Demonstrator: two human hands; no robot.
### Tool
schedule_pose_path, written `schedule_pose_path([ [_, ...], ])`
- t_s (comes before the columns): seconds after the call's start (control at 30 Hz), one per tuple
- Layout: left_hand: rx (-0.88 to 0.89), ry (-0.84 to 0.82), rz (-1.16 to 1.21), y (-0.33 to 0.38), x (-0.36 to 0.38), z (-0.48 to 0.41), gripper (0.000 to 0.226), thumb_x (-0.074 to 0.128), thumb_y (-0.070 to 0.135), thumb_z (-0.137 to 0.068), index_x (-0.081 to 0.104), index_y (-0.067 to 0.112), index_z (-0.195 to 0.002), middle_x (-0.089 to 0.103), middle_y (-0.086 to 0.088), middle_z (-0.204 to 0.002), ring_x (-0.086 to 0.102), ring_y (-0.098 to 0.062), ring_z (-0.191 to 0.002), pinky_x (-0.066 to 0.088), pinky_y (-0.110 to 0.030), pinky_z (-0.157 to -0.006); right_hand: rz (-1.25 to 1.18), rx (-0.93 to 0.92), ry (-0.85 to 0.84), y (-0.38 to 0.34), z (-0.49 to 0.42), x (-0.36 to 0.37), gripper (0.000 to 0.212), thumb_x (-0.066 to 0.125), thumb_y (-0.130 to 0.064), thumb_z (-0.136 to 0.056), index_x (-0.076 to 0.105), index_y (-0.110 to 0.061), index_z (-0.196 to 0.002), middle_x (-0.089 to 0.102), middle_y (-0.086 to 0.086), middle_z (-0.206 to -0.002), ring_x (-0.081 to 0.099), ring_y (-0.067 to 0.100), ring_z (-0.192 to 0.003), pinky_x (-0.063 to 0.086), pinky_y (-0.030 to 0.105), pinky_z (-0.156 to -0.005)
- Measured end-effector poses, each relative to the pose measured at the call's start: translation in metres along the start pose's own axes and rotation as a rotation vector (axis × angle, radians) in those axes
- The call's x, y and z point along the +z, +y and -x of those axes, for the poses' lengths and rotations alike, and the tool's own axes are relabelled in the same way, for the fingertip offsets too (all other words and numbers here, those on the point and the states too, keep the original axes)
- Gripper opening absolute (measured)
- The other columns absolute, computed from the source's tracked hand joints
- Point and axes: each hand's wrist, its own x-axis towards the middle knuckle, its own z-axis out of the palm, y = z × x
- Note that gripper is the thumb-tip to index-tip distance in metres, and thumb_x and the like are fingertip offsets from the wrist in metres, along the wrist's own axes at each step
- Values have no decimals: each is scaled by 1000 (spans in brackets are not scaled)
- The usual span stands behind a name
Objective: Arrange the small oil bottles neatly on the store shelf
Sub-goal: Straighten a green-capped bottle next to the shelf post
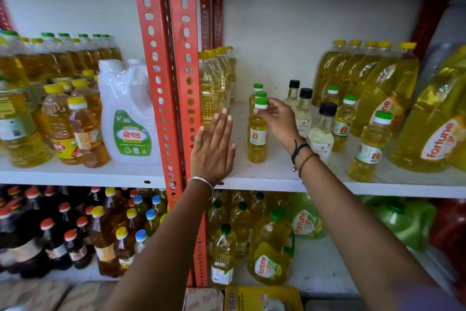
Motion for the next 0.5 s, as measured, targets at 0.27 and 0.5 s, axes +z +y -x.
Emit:
schedule_pose_path([
  [0.27, 6, -8, 2, 0, -2, -1, 61, 26, 35, -97, 22, 7, -151, 17, -8, -158, 7, -17, -148, -8, -36, -118, 90, 57, 102, -7, 0, 8, 34, 80, -48, -61, 52, -32, -74, 57, -14, -75, 54, 4, -69, 46, 32, -68],
  [0.5, 8, -4, 12, -1, -1, 0, 61, 26, 36, -98, 18, 8, -152, 16, -7, -158, 6, -17, -148, -7, -36, -118, 57, -4, 84, -7, 7, 7, 36, 73, -40, -76, 59, -21, -104, 66, 1, -102, 62, 15, -93, 50, 27, -79],
])
